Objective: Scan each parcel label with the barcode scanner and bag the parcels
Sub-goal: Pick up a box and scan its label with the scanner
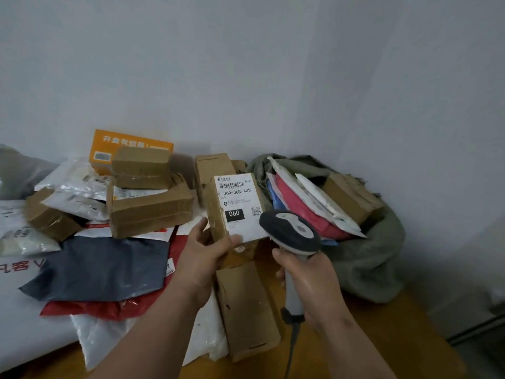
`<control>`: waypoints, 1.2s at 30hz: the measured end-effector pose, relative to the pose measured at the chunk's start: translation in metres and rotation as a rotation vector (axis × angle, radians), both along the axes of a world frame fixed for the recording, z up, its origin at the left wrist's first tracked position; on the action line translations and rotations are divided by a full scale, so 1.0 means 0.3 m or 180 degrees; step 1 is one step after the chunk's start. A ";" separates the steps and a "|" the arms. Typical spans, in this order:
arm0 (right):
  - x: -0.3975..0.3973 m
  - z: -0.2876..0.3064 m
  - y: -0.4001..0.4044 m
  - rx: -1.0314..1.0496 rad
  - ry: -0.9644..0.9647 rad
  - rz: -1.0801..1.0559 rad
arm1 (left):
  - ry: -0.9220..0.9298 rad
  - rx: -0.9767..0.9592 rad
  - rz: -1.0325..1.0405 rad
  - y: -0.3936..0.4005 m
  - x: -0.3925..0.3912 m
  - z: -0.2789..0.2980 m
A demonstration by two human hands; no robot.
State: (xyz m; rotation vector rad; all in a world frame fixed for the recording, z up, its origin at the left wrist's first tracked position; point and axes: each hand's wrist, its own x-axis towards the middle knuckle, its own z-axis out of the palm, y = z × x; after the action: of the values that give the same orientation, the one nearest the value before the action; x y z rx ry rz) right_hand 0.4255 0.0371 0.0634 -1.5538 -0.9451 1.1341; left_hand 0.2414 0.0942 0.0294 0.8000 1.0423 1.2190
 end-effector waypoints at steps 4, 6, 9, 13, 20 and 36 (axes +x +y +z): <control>0.114 -0.012 0.038 0.0025 -0.0024 -0.0403 | 0.0184 0.0033 -0.0162 0.079 0.137 0.067; 0.175 -0.012 0.076 0.0073 0.0000 -0.0496 | 0.0247 0.0100 -0.0239 0.130 0.224 0.107; 0.287 -0.020 0.137 0.0152 0.0174 -0.0591 | 0.0471 0.0139 -0.0257 0.222 0.384 0.141; 0.477 -0.036 0.225 0.0172 0.0137 -0.0679 | 0.0964 0.0108 -0.0200 0.372 0.622 0.163; 0.741 -0.082 0.411 0.0034 0.0239 -0.0764 | 0.2692 0.0137 -0.0116 0.599 0.911 0.092; 0.837 -0.190 0.609 -0.0254 0.0286 -0.0526 | 0.3468 0.0168 -0.0322 0.761 1.032 -0.004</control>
State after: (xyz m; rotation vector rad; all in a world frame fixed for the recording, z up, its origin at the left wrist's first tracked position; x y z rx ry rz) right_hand 0.6767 0.2199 0.0064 -1.5998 -0.7057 1.1255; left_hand 0.5509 0.3226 0.0282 1.6081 1.7948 0.6699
